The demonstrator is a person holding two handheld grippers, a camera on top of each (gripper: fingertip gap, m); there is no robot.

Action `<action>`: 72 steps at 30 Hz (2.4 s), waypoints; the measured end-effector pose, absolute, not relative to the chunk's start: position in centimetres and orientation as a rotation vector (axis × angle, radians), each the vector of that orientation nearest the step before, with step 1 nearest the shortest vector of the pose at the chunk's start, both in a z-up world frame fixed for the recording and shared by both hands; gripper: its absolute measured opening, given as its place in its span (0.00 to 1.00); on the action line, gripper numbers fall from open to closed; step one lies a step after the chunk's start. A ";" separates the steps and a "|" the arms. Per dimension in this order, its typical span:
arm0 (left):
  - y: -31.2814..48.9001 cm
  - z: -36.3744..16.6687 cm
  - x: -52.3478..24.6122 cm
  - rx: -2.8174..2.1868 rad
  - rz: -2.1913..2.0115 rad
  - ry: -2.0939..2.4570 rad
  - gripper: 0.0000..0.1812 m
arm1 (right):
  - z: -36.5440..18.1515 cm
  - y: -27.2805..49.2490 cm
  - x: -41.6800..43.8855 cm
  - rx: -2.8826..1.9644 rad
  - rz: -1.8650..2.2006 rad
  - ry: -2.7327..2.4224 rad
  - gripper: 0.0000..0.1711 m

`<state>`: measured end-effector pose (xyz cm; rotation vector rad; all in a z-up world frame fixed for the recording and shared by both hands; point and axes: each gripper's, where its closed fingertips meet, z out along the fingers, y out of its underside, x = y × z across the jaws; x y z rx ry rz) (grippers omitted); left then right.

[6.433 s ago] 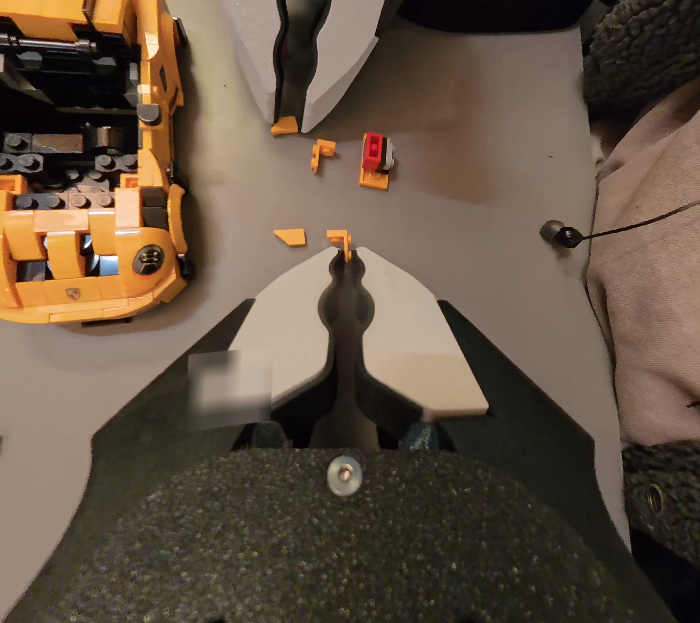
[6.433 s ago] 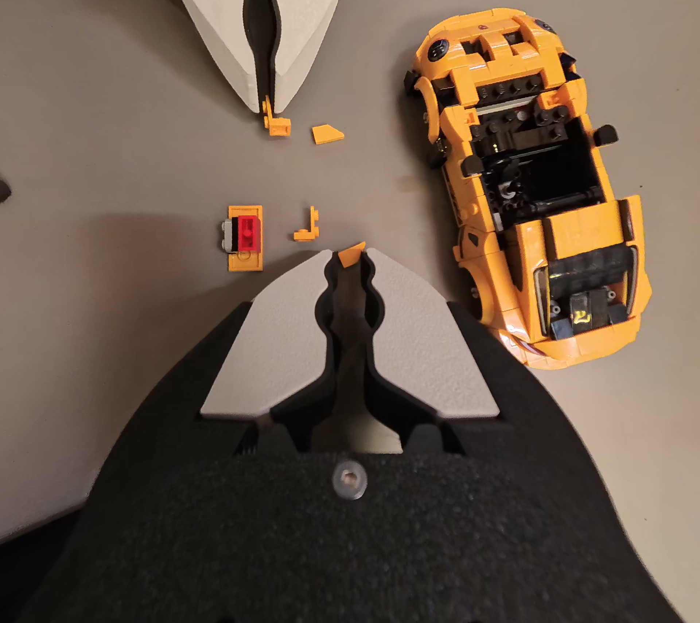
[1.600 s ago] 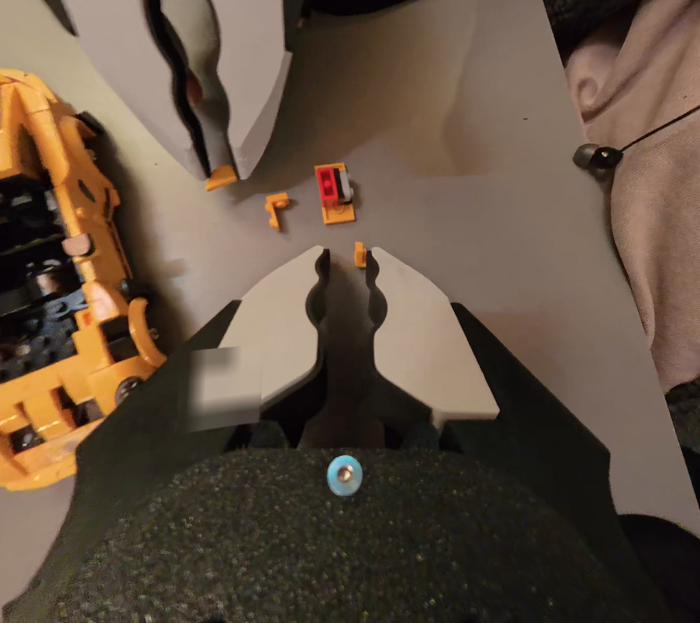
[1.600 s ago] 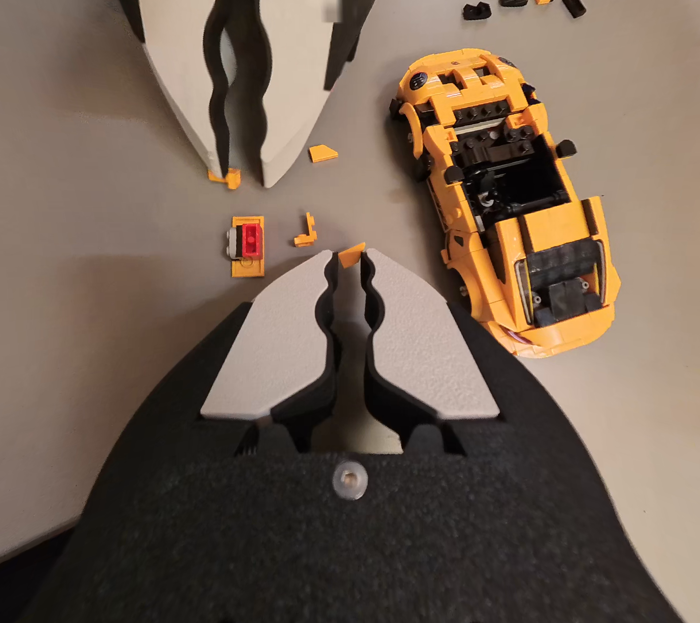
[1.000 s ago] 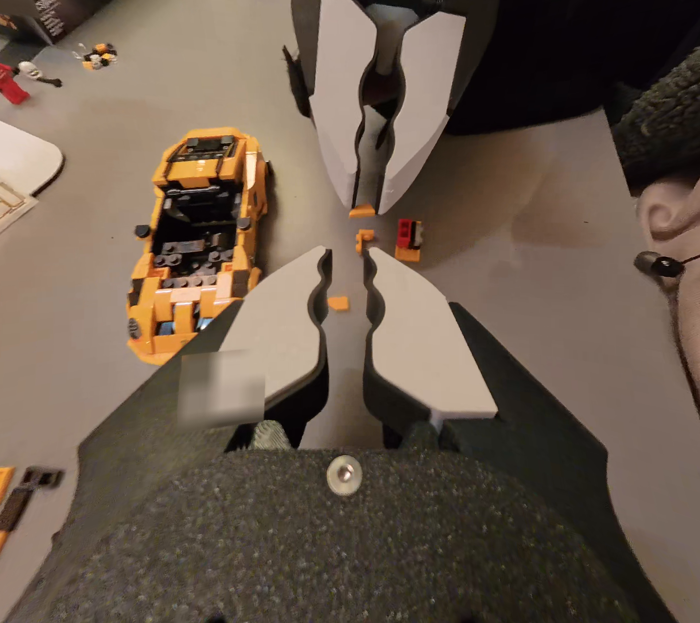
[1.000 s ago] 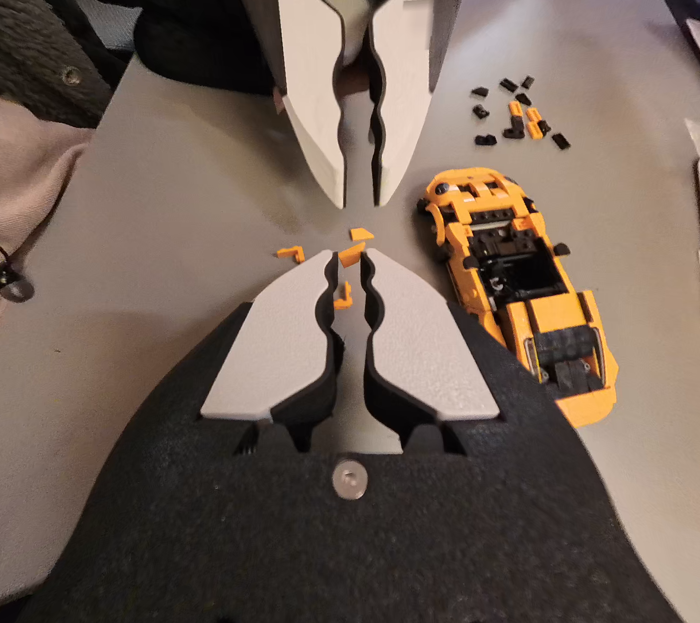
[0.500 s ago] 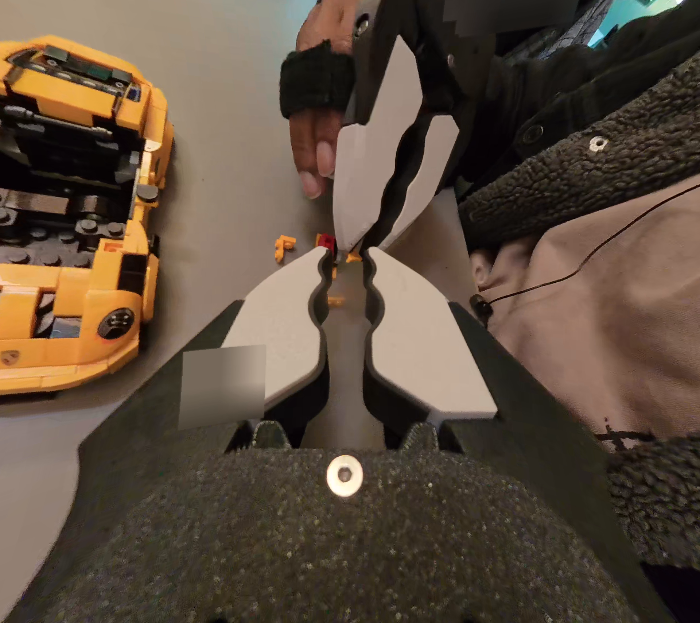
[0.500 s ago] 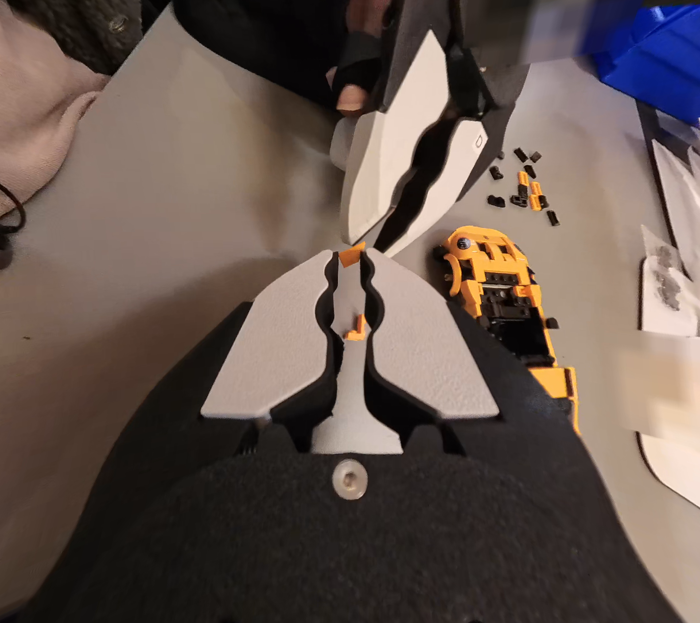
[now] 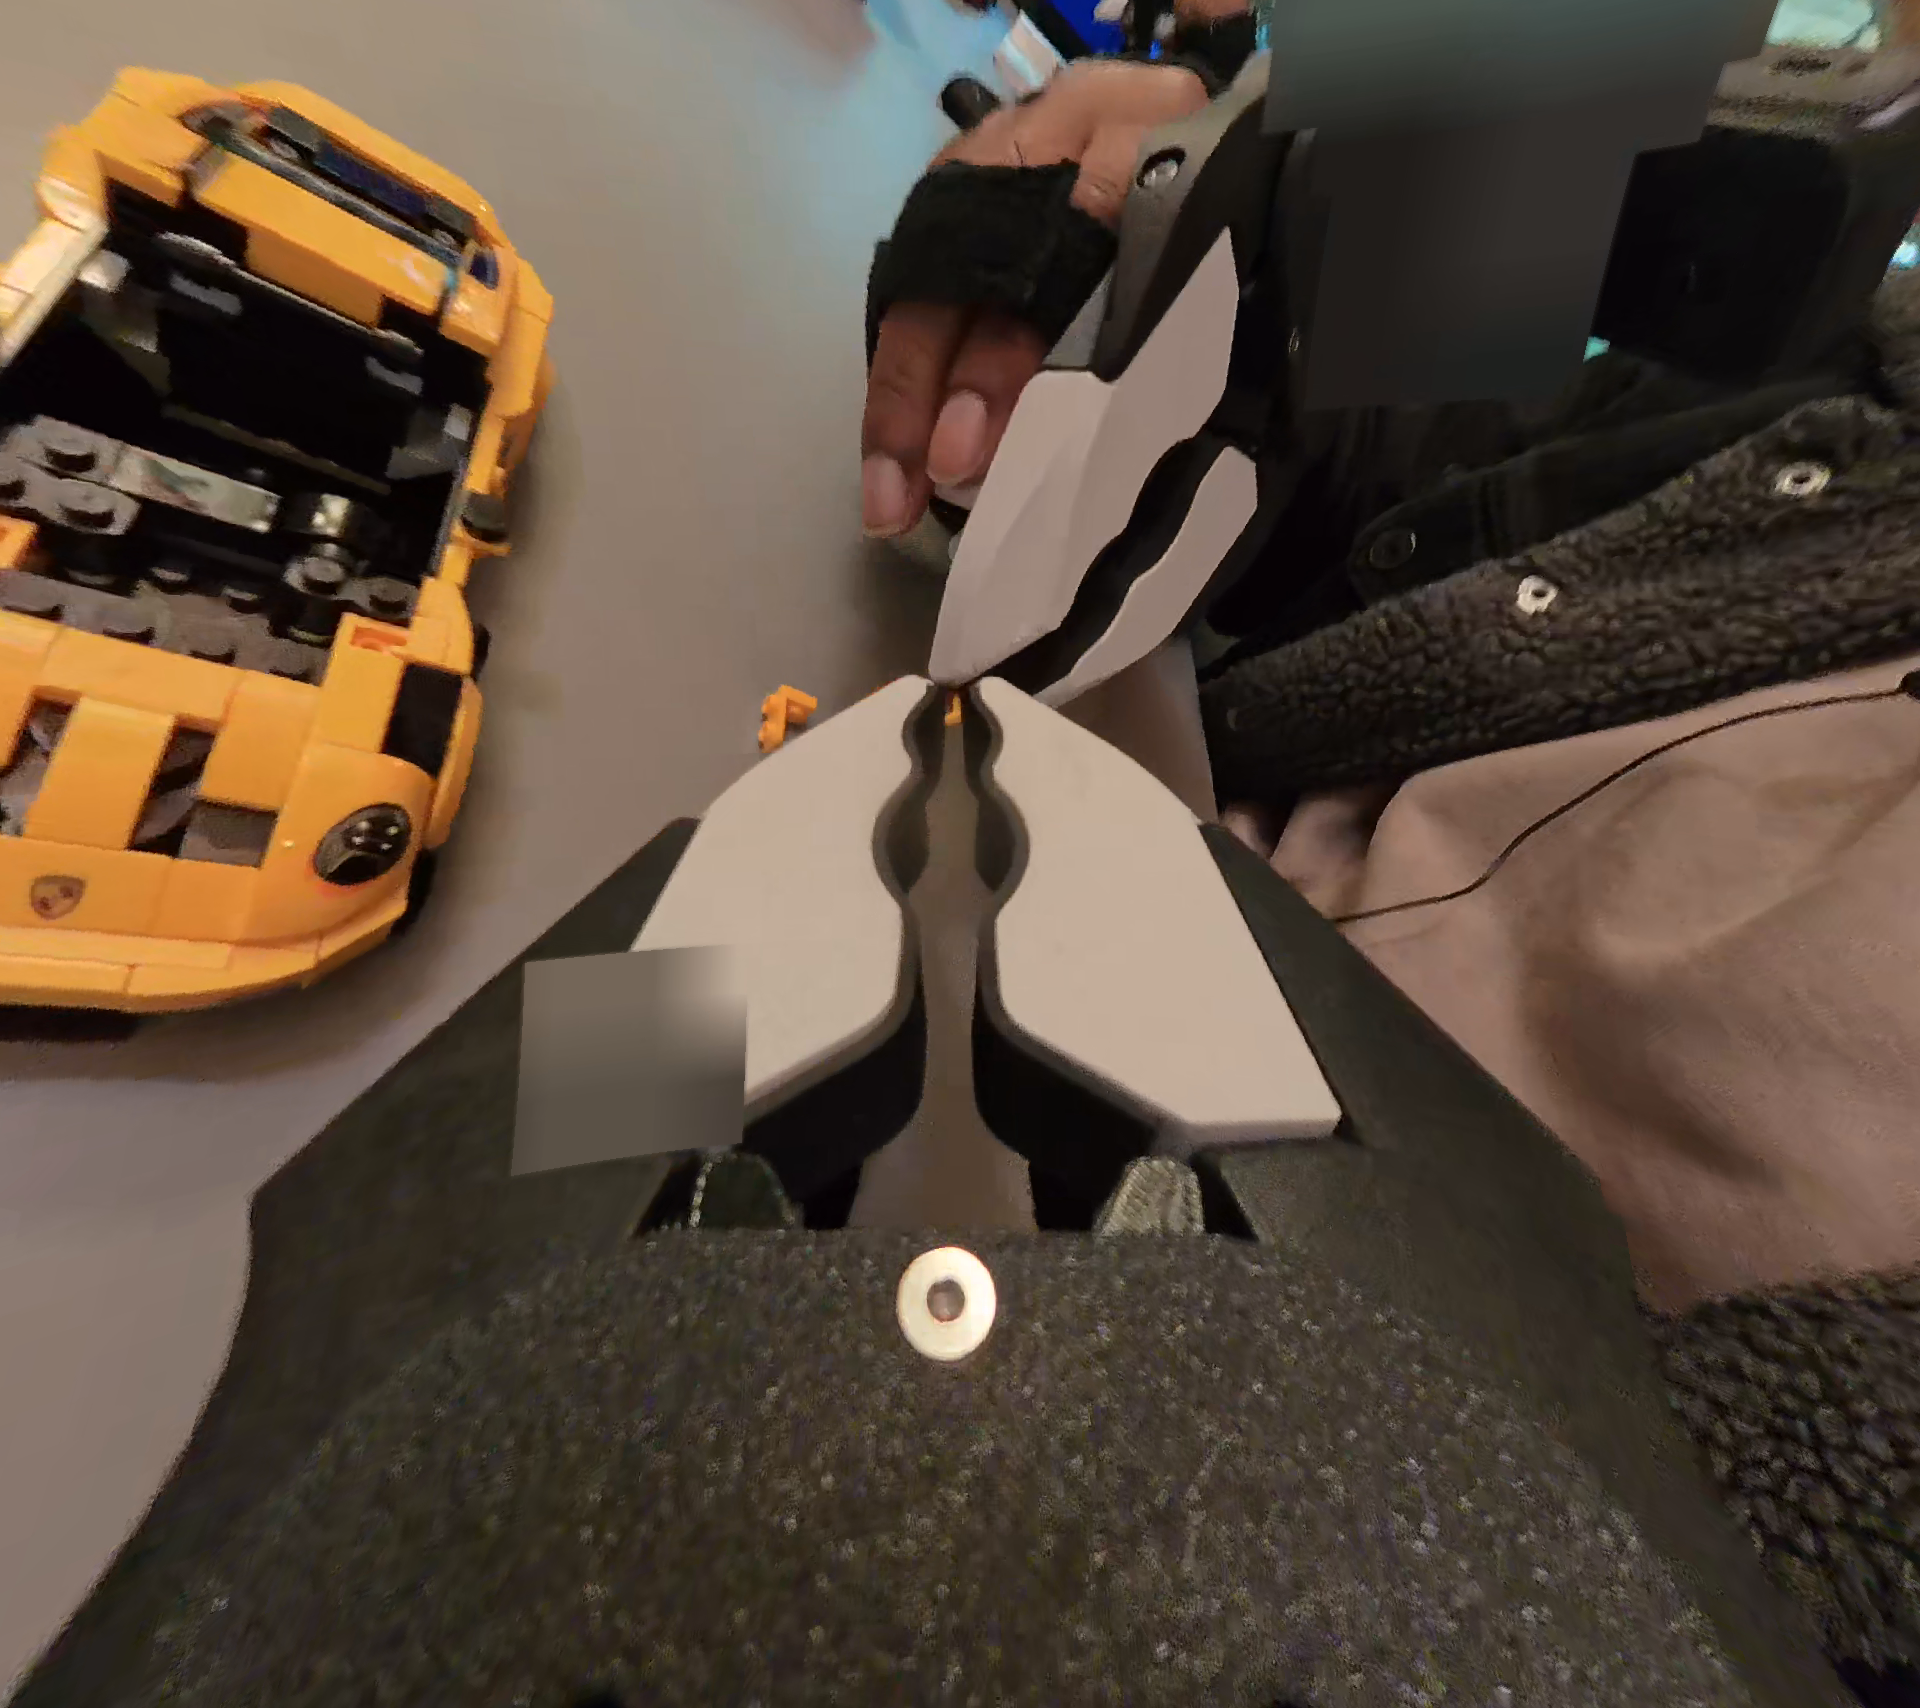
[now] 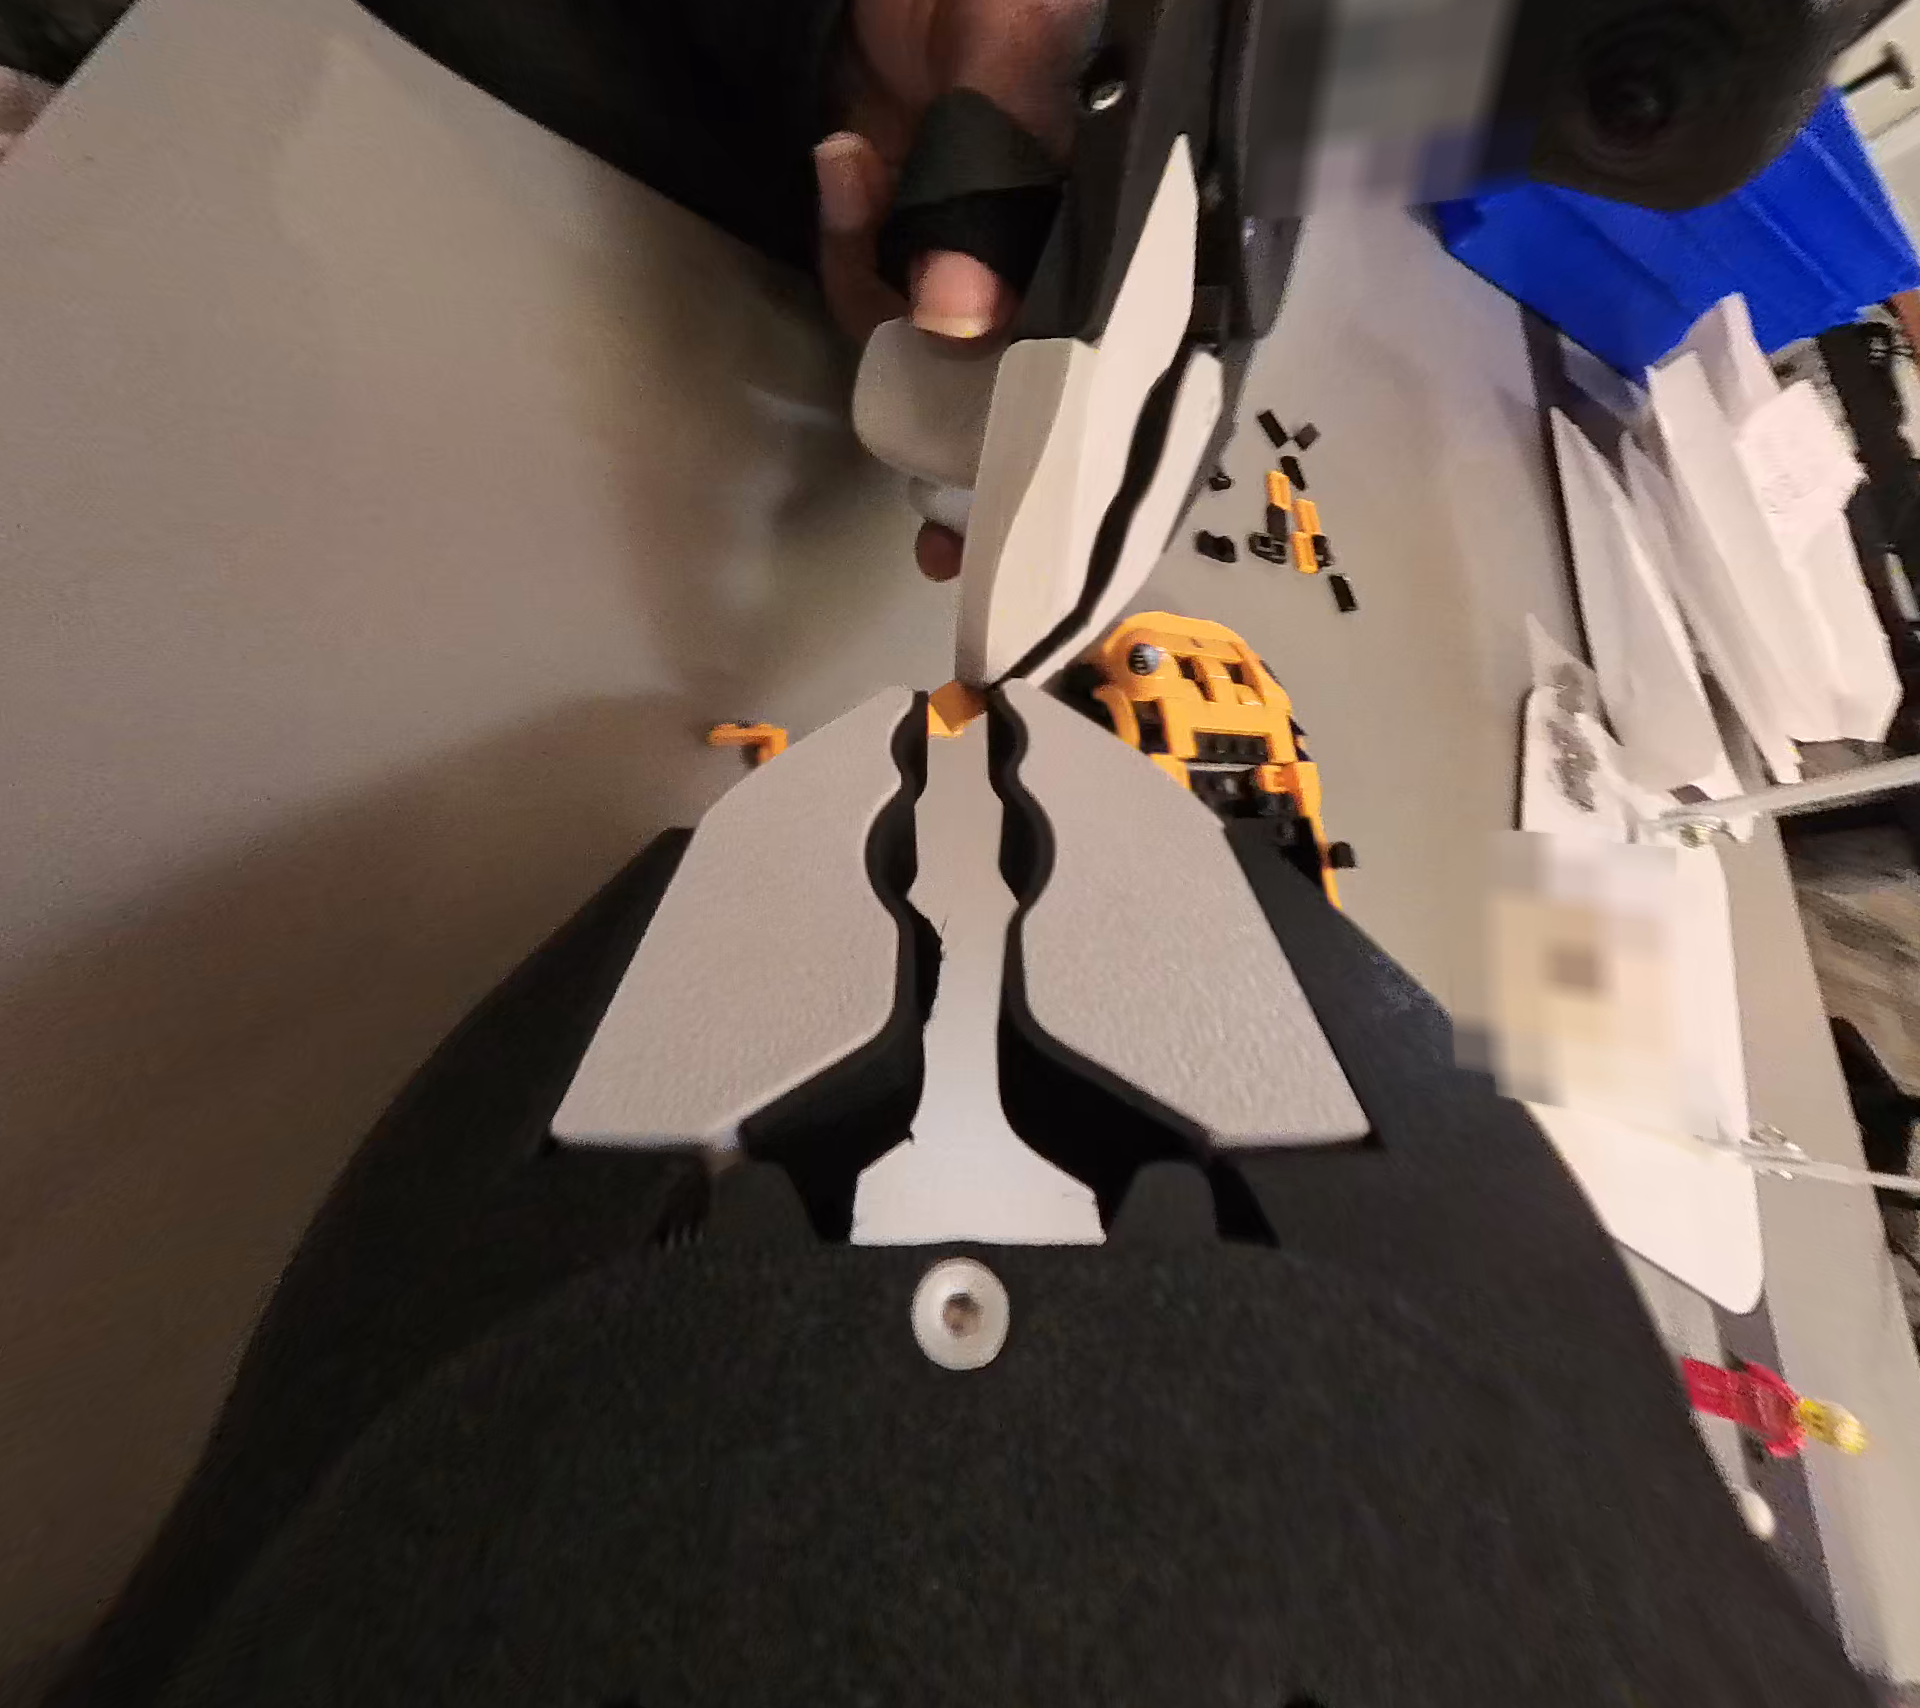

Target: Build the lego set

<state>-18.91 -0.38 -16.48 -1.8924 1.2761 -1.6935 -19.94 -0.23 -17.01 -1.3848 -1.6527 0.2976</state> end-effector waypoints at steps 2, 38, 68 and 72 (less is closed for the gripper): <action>0.3 -15.8 -18.9 -1.879 -1.730 1.187 0.02 | -16.4 0.5 -19.8 -1.386 0.274 -1.601 0.06; 2.4 -12.6 -19.2 -1.724 -1.836 0.904 0.02 | -13.0 2.5 -19.1 -1.372 0.302 -1.352 0.00; 1.6 -12.1 -19.1 -1.744 -2.079 0.818 0.01 | -12.6 1.8 -19.5 -1.355 0.405 -1.343 0.04; 1.6 -12.1 -19.1 -1.739 -2.082 0.818 0.01 | -12.5 1.9 -19.4 -1.355 0.407 -1.334 0.04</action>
